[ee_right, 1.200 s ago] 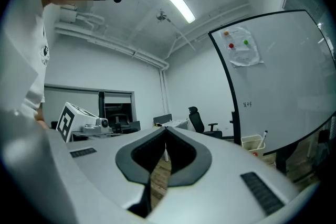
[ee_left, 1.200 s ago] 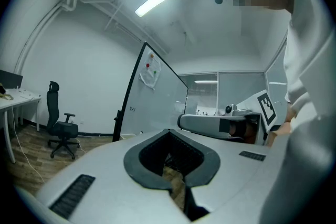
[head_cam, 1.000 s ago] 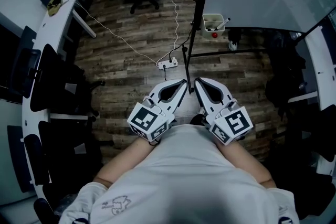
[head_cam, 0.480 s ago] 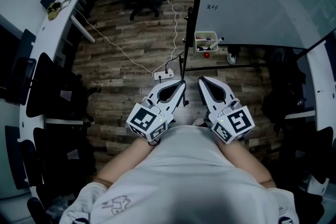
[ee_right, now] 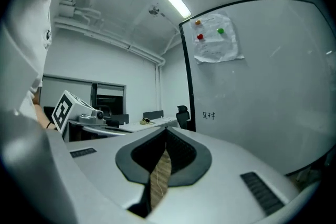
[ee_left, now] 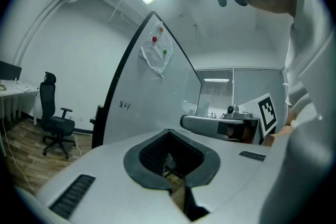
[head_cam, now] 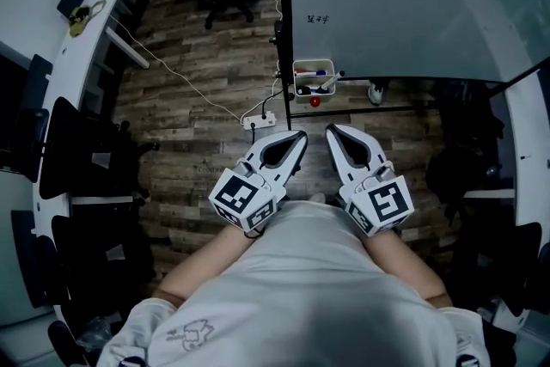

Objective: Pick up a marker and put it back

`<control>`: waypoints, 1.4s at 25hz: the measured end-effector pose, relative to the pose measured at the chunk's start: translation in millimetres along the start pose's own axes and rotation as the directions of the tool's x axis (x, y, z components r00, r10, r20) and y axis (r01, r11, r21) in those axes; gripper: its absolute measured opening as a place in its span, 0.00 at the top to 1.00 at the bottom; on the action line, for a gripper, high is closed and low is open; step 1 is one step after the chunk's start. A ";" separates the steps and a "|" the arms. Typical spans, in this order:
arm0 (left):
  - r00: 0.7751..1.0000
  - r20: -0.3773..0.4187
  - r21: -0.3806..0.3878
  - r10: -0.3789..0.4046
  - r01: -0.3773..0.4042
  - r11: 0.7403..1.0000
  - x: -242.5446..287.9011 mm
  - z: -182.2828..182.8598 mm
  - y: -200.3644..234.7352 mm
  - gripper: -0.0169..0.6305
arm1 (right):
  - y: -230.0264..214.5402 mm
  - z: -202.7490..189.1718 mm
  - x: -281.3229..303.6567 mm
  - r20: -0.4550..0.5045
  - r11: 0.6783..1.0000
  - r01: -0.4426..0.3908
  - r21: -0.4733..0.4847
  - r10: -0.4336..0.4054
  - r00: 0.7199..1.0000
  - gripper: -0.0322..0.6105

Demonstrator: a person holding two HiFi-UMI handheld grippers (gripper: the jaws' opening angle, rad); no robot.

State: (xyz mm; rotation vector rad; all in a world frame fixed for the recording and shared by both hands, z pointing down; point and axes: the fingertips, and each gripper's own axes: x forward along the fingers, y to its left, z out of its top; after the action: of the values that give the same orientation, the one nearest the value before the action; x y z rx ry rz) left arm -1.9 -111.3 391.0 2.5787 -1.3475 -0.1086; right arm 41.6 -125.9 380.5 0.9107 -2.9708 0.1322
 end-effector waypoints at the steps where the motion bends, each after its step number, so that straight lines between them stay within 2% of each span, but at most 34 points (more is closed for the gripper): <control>1: 1.000 -0.003 0.002 -0.002 0.002 1.000 5.9 1.0 -0.3 0.97 | -3.3 1.9 -1.7 0.001 1.000 0.004 -0.021 -0.004 1.000 0.93; 4: 1.000 -0.010 0.007 -0.008 0.008 1.000 21.2 1.1 1.6 0.97 | -10.1 5.0 -4.0 0.001 0.997 0.016 -0.080 -0.016 1.000 0.93; 9: 0.997 -0.026 -0.009 -0.068 0.068 0.998 46.7 2.5 2.6 0.97 | -25.4 3.3 -5.7 -0.006 0.996 0.055 -0.076 -0.055 0.998 0.93; 21: 0.972 -0.053 0.004 -0.228 0.229 0.974 99.0 7.8 15.9 0.97 | -83.3 4.0 -2.2 0.003 0.970 0.237 0.051 -0.237 0.971 0.93; 27: 0.950 -0.080 0.061 -0.300 0.305 0.950 114.3 9.0 51.2 0.97 | -106.0 0.3 26.9 -0.026 0.936 0.331 0.117 -0.330 0.944 0.93; 30: 0.941 -0.106 0.040 -0.320 0.326 0.945 121.0 7.4 77.9 0.97 | -119.9 -3.0 40.7 -0.040 0.916 0.377 0.134 -0.376 0.926 0.93; 35: 0.914 -0.158 0.006 -0.375 0.380 0.925 124.8 1.2 108.5 0.97 | -131.7 -20.4 62.4 -0.078 0.873 0.443 0.204 -0.437 0.896 0.93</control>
State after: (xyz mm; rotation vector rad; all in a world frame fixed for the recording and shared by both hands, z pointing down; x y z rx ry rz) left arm -17.3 -273.3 420.4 2.7814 -0.7919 0.0529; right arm 63.9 -267.5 413.7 1.5689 -2.6668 0.4566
